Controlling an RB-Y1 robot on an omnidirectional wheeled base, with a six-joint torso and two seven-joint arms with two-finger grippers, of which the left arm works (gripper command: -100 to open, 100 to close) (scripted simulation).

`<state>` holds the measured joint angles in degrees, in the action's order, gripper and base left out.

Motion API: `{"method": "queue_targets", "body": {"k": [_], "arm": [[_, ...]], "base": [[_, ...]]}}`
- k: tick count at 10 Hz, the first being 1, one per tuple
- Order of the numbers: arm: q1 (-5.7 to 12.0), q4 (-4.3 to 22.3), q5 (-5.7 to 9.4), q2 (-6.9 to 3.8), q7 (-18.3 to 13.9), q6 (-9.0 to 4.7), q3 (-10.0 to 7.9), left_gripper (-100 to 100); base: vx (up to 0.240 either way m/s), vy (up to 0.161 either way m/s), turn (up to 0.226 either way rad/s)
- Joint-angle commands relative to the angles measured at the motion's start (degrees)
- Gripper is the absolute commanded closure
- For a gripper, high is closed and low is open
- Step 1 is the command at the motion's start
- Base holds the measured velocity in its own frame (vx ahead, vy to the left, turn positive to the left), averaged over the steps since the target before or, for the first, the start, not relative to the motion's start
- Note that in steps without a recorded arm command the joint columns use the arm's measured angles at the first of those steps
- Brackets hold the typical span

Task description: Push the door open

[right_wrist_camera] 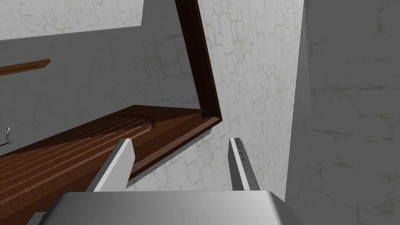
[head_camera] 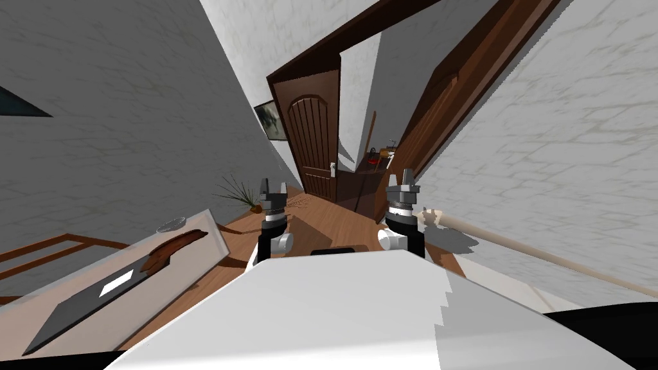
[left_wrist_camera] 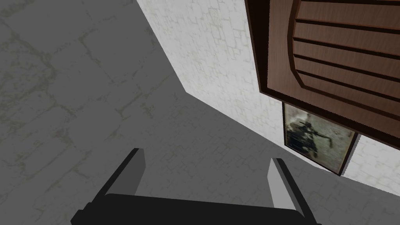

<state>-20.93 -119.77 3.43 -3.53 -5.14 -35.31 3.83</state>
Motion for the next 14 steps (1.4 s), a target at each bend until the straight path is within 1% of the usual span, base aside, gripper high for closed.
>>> {"method": "queue_targets", "body": {"k": [1,3,6,7,12,14], "arm": [[1.33,1.9,-0.14,-0.08,0.2,0.64,0.31,-100],[3.31,4.9,-0.2,-0.31,0.3,0.93,0.48,-100],[6.4,10.2,-0.29,-0.63,0.4,1.39,0.74,-100],[6.4,10.4,-0.29,-0.63,0.4,1.39,0.74,-100],[12.07,19.3,-0.46,-0.95,0.6,2.24,1.21,-100],[14.45,23.4,-0.53,-1.01,0.7,2.6,1.41,-100]], "base": [[0.096,0.031,-0.041],[0.095,0.025,-0.053],[0.091,0.031,-0.051],[0.061,0.021,-0.023],[0.084,0.031,-0.056],[0.097,0.05,-0.063]]}}
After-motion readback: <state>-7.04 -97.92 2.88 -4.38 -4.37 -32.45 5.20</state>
